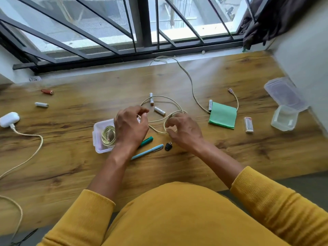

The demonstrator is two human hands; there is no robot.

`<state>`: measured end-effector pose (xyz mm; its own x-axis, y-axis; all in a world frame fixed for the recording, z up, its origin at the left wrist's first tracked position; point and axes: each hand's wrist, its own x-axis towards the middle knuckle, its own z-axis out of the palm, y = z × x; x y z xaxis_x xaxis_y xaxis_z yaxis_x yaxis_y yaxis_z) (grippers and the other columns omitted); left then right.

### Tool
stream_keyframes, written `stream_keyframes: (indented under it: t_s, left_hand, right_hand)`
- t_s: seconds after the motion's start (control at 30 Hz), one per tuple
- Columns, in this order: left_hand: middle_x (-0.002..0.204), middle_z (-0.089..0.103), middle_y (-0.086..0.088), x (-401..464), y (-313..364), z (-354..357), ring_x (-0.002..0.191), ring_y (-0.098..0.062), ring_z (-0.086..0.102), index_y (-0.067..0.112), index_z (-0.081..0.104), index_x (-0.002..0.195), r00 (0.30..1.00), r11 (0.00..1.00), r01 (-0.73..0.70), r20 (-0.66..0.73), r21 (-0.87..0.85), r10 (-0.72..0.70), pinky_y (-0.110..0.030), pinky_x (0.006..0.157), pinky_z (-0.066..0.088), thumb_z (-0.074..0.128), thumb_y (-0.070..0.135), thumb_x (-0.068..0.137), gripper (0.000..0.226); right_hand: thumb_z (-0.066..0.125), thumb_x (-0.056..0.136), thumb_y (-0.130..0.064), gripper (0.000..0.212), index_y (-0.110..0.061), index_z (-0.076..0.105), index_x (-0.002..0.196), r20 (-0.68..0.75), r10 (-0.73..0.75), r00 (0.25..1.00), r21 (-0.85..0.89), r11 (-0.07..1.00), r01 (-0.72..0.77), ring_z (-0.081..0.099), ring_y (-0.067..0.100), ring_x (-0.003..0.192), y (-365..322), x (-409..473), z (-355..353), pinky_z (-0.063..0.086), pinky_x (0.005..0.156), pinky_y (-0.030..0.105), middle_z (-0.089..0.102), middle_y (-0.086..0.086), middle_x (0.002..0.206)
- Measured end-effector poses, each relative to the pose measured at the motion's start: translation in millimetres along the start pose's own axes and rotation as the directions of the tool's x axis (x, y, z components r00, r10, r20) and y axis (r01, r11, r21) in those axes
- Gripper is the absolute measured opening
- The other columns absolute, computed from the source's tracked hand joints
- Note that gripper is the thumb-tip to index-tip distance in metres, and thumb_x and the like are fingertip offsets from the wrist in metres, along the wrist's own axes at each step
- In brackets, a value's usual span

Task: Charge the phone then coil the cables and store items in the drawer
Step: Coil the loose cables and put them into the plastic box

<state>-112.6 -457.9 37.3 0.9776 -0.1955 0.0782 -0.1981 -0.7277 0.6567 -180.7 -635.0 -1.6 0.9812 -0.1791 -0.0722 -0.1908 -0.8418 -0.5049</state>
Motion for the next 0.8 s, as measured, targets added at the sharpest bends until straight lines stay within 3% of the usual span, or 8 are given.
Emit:
stream_keyframes:
  t_s: [0.17,0.27,0.37,0.57,0.7,0.8]
  left_hand:
    - [0.098,0.078,0.005,-2.2,5.6,6.3,0.098,-0.024,0.07,0.031,0.081,0.104,1.0,1.0,0.01,0.016,0.0,-0.01,-0.046,0.093,0.056,0.062,0.028,0.093,0.022]
    - [0.1,0.079,0.006,-4.8,6.0,7.8,0.099,-0.025,0.07,0.031,0.081,0.104,1.0,1.0,0.027,0.011,-0.007,-0.027,-0.046,0.093,0.056,0.058,0.031,0.09,0.027]
    - [0.101,0.079,0.005,-6.8,3.9,7.8,0.102,-0.026,0.068,0.031,0.081,0.104,0.999,0.999,0.032,0.002,-0.009,-0.032,-0.047,0.094,0.055,0.059,0.029,0.091,0.026]
    - [0.111,0.077,0.008,-9.9,2.3,3.5,0.113,-0.025,0.062,0.031,0.081,0.107,0.999,0.999,0.039,-0.027,-0.011,-0.039,-0.048,0.099,0.051,0.064,0.019,0.097,0.023]
    - [0.128,0.073,0.01,-8.5,2.4,2.6,0.122,-0.025,0.057,0.038,0.076,0.12,0.994,0.998,-0.056,0.091,0.002,0.056,-0.045,0.104,0.047,0.069,0.024,0.096,0.029]
    - [0.131,0.07,0.006,-6.7,6.2,4.3,0.122,-0.023,0.058,0.037,0.072,0.13,0.99,0.992,-0.129,0.06,-0.005,0.129,-0.039,0.105,0.044,0.073,0.034,0.094,0.036]
  right_hand:
    - [0.068,0.097,-0.042,0.023,-0.037,0.072,0.119,0.122,-0.055,0.991,-0.131,0.989,0.071,0.049,0.02,0.123,-9.9,10.2,-0.1,0.048,0.098,0.039,0.06,-0.005,0.121]
    - [0.07,0.096,-0.041,0.017,-0.037,0.072,0.112,0.184,-0.056,0.981,-0.167,0.982,0.087,0.048,0.019,0.123,-12.9,13.7,2.8,0.047,0.091,0.037,0.056,-0.005,0.121]
    - [0.068,0.098,-0.035,0.01,-0.032,0.073,0.106,0.14,-0.074,0.987,-0.162,0.982,0.096,0.05,0.02,0.118,-13.0,14.2,5.6,0.039,0.08,0.032,0.058,-0.003,0.117]
    - [0.07,0.094,-0.031,0.006,-0.027,0.074,0.097,-0.006,-0.026,1.0,0.024,0.999,0.026,0.056,0.016,0.099,-17.0,19.7,-13.1,0.049,0.076,0.031,0.058,-0.006,0.1]
    - [0.075,0.093,-0.029,0.005,-0.026,0.077,0.097,-0.094,0.046,0.995,0.19,0.981,-0.027,0.054,0.011,0.092,-16.4,20.5,-39.6,0.033,0.065,0.018,0.059,-0.006,0.098]
    - [0.076,0.092,-0.029,0.004,-0.029,0.079,0.095,-0.14,0.035,0.99,0.264,0.964,0.004,0.053,0.009,0.089,-15.1,21.0,-58.9,0.036,0.07,0.026,0.055,-0.009,0.094]
